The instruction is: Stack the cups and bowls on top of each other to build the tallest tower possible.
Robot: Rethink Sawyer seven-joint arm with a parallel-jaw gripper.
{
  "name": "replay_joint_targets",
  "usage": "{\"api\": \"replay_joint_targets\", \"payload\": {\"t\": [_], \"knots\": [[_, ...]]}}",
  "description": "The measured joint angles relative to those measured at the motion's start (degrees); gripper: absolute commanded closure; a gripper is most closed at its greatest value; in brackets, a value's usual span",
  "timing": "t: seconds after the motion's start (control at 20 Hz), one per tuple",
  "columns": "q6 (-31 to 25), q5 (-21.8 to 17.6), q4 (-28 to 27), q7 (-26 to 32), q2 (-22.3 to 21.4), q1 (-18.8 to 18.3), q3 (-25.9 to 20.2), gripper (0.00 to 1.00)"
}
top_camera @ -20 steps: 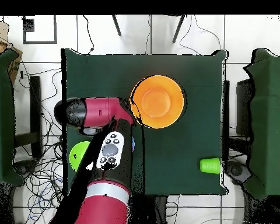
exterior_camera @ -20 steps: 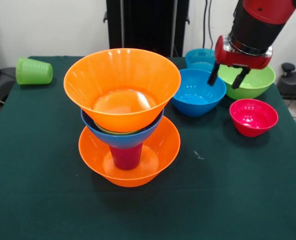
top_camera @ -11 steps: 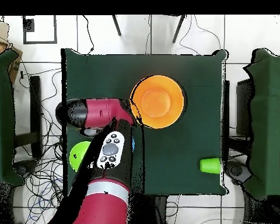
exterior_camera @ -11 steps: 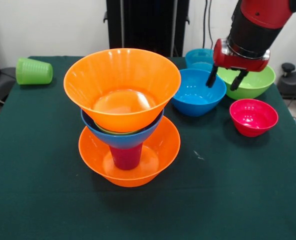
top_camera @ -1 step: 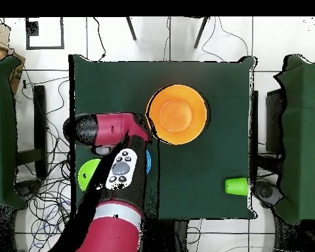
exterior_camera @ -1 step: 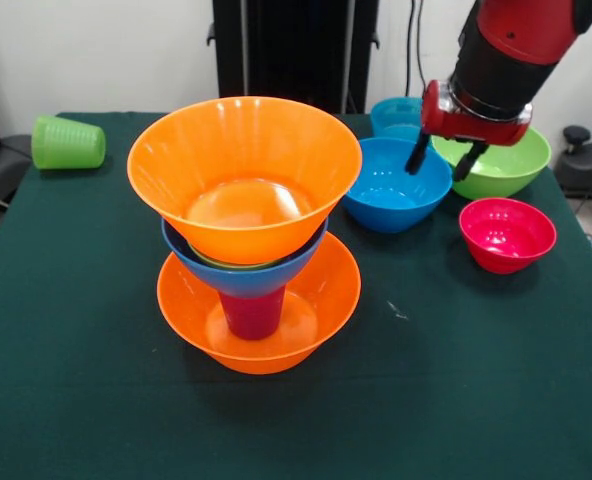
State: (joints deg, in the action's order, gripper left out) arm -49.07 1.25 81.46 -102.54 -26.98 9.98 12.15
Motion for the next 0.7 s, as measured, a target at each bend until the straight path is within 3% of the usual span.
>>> {"api": "replay_joint_targets", "payload": {"t": [0.35, 0.7], "knots": [[-4.7, 0.0, 0.0, 0.0, -3.7, 0.3, 1.4, 0.0], [-8.6, 0.0, 3.3, 0.0, -12.1, 0.1, 3.0, 0.0]]}}
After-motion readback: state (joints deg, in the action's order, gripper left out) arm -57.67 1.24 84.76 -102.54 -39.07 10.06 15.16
